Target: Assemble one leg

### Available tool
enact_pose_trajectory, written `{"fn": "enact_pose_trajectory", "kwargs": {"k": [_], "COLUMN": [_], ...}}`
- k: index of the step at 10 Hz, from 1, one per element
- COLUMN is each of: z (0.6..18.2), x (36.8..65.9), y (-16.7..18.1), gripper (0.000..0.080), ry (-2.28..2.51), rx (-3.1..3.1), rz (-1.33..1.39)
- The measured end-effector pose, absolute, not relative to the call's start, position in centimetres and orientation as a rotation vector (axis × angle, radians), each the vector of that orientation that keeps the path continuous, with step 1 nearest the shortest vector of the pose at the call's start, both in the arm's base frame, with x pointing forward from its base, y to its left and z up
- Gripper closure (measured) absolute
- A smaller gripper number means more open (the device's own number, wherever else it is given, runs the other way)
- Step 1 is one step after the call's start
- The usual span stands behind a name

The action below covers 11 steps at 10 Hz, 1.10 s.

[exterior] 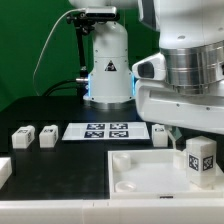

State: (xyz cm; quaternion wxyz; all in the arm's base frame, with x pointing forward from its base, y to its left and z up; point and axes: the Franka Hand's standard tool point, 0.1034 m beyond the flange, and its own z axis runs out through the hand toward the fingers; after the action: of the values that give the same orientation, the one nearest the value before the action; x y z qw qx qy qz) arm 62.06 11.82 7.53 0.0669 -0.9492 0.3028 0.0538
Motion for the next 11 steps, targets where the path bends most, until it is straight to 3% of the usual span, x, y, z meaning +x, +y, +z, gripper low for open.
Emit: {"fn": "enact_pose_trajectory", "kwargs": {"k": [6, 10, 11], "z": [7.74, 7.65, 7.64], "x": [62.38, 62.46, 62.46], "y": [11.80, 10.99, 10.98], "gripper": [0.0150, 0.0150, 0.0266], "ry": [-0.331, -0.583, -0.583], "rx": [-3.018, -2.979, -2.979], "rz": [0.039, 0.026, 0.027]}}
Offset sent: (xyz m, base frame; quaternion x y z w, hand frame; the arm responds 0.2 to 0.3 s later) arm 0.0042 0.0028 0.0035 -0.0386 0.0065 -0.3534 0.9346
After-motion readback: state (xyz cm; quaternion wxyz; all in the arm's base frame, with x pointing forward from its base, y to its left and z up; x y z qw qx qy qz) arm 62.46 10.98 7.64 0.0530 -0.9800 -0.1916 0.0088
